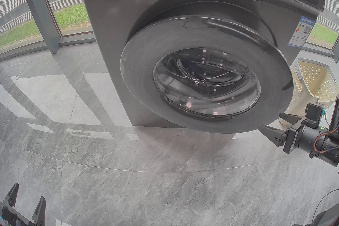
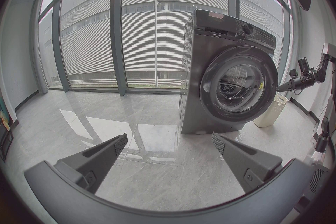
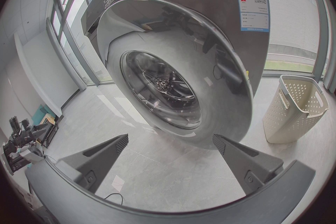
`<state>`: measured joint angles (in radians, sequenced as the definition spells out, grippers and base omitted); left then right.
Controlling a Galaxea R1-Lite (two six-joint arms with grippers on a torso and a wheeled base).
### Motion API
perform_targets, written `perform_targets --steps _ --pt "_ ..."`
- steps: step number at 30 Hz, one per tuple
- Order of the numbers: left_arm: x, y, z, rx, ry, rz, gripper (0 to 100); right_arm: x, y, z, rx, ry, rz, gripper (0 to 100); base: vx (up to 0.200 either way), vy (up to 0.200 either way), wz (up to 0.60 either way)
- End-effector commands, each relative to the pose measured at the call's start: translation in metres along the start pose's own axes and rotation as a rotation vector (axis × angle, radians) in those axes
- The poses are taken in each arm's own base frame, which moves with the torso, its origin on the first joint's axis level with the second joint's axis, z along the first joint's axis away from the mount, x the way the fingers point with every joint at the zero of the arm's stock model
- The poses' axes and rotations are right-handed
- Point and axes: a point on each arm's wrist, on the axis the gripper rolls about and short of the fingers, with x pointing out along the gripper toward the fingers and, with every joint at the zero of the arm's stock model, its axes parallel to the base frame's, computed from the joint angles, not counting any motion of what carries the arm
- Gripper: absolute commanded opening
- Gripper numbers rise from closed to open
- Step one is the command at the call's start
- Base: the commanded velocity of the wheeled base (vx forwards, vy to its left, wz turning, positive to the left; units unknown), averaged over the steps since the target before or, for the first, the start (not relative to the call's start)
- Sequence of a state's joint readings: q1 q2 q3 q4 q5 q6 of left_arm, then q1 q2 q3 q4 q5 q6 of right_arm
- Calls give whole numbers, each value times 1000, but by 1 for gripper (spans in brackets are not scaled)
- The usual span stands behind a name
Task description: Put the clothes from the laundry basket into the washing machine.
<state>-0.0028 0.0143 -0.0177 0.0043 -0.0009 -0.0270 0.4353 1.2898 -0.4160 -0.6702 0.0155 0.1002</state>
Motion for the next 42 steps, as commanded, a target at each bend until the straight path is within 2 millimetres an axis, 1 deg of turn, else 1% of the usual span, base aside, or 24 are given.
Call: perform_targets --steps 1,6,11,18,22,26,30,33,42 --pt "0 0 -5 2 7 -2 100 -3 6 1 -2 -10 36 100 0 0 0" --pt "0 0 -5 4 7 -5 100 0 12 6 -6 -51 79 100 0 0 0" --pt "0 0 -5 6 7 -5 100 6 18 15 20 -117 118 100 0 0 0" --pt "0 0 -5 9 9 -8 100 8 19 27 23 -157 117 100 200 0 0" --pt "0 0 -5 9 9 -8 100 9 18 30 23 -168 112 100 200 0 0" --pt "0 0 -5 9 9 -8 100 10 18 40 30 -202 103 100 200 0 0" --pt "0 0 -5 7 9 -10 100 12 17 54 54 -247 90 100 0 0 0" --pt "0 0 -5 7 9 -10 100 12 16 58 60 -267 59 100 0 0 0" --pt "0 0 -5 4 9 -10 100 7 15 44 58 -227 50 100 0 0 0"
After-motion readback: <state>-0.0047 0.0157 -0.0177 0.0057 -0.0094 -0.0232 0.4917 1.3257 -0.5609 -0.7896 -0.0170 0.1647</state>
